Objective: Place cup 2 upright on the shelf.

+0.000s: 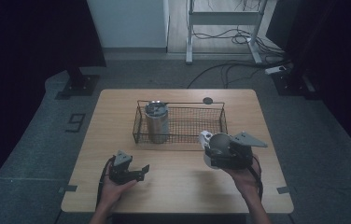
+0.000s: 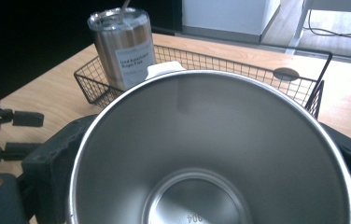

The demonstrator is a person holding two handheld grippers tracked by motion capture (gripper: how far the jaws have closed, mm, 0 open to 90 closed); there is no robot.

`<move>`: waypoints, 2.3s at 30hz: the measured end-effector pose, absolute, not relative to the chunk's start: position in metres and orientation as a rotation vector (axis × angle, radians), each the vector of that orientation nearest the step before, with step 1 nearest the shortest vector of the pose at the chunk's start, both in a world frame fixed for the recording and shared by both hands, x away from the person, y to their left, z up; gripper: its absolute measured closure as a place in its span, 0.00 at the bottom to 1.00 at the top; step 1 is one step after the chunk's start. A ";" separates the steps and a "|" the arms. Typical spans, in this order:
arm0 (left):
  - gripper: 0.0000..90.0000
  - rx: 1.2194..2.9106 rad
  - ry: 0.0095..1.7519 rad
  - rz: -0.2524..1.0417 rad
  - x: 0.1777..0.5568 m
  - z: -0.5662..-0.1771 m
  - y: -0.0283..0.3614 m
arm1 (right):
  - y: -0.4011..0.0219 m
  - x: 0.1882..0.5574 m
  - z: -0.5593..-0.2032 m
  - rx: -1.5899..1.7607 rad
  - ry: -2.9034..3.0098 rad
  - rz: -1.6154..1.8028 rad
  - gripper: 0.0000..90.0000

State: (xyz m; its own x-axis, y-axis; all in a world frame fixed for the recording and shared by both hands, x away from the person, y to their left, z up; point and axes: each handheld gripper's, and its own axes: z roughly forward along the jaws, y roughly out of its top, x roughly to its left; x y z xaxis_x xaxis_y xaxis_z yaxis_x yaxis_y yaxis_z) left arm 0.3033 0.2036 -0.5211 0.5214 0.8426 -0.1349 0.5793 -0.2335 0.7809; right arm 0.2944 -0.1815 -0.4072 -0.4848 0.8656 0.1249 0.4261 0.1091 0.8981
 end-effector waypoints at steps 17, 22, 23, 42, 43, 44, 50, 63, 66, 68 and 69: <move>0.16 1.930 1.147 0.395 0.301 -0.518 0.204 | -0.176 0.301 -0.382 1.225 1.952 1.338 0.06; 0.16 1.929 1.141 0.402 0.300 -0.516 0.203 | -0.173 0.306 -0.376 1.219 1.958 1.339 0.06; 0.16 1.933 1.141 0.401 0.300 -0.516 0.203 | -0.172 0.307 -0.375 1.215 1.961 1.336 0.06; 0.16 1.932 1.146 0.401 0.300 -0.518 0.204 | -0.153 0.334 -0.362 1.205 1.988 1.324 0.06; 0.16 1.932 1.146 0.401 0.300 -0.518 0.204 | -0.153 0.334 -0.362 1.205 1.988 1.324 0.06; 0.16 1.933 1.146 0.401 0.300 -0.518 0.204 | -0.153 0.335 -0.362 1.206 1.988 1.324 0.06; 0.16 1.937 1.147 0.402 0.300 -0.519 0.203 | -0.150 0.338 -0.361 1.201 1.991 1.319 0.06; 0.16 1.949 1.146 0.403 0.301 -0.520 0.201 | -0.147 0.353 -0.366 1.219 1.999 1.299 0.06; 0.16 1.952 1.148 0.404 0.300 -0.521 0.200 | -0.148 0.356 -0.367 1.228 1.997 1.304 0.06; 0.16 1.957 1.146 0.404 0.300 -0.521 0.200 | -0.148 0.359 -0.369 1.233 1.998 1.303 0.06; 0.16 1.959 1.147 0.405 0.300 -0.521 0.199 | -0.148 0.360 -0.369 1.235 1.997 1.304 0.06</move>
